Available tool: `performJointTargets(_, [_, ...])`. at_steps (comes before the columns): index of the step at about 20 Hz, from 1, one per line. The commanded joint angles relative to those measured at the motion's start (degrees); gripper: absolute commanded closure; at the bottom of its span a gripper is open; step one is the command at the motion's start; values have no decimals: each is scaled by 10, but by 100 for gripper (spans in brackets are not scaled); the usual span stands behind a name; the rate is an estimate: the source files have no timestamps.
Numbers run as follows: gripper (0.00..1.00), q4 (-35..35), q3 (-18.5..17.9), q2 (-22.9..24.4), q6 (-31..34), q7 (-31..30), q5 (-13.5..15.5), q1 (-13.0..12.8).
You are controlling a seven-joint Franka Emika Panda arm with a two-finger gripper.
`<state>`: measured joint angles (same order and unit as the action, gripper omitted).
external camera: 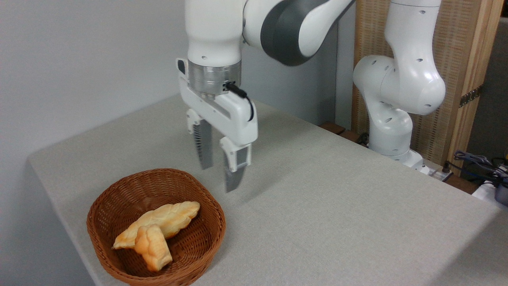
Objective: Put bread into the basket
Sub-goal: 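Open the gripper to drop the bun in the basket, raise gripper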
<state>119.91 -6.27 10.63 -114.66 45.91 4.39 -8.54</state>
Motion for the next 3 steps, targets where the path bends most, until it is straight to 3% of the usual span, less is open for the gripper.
performJointTargets(1, [0,-22,-6,15,71,-20,-36,2])
performJointTargets(3, [0,-25,-6,15,87,-19,-37,9])
